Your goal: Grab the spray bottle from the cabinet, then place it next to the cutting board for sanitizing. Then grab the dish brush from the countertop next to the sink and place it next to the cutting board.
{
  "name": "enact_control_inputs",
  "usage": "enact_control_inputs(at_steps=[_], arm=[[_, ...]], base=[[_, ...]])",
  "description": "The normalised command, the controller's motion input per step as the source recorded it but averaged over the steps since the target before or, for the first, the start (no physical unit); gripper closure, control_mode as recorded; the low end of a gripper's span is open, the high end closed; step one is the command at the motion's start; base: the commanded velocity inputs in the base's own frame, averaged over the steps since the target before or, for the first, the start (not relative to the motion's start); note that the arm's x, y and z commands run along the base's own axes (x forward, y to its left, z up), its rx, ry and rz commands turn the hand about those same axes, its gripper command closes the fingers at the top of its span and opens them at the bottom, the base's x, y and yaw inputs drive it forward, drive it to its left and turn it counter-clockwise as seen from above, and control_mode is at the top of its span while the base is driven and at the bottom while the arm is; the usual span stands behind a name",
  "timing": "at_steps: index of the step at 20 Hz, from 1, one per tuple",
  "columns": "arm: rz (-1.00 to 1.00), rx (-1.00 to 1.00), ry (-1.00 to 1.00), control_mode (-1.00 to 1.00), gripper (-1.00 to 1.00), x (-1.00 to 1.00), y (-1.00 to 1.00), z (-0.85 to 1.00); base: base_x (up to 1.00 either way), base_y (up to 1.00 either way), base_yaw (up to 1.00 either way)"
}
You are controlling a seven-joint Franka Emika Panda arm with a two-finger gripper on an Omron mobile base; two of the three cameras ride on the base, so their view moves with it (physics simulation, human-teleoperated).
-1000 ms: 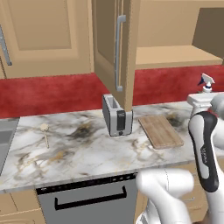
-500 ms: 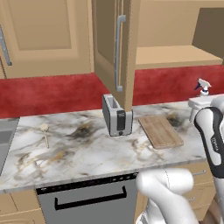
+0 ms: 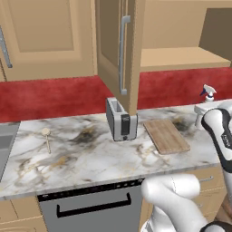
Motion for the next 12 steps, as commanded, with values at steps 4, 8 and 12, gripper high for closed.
enact_control_inputs(at_steps=[4,8,12], arm=[[0.0,0.0,0.02,-1.0,1.0,0.21,-0.24,-0.14],[0.01,0.0,0.0,-1.0,1.0,0.12,-0.24,-0.18],[0.02,0.0,0.0,-1.0,1.0,0.12,-0.25,-0.24]], base=[[0.0,0.0,0.0],[0.0,0.0,0.0],[0.0,0.0,0.0]])
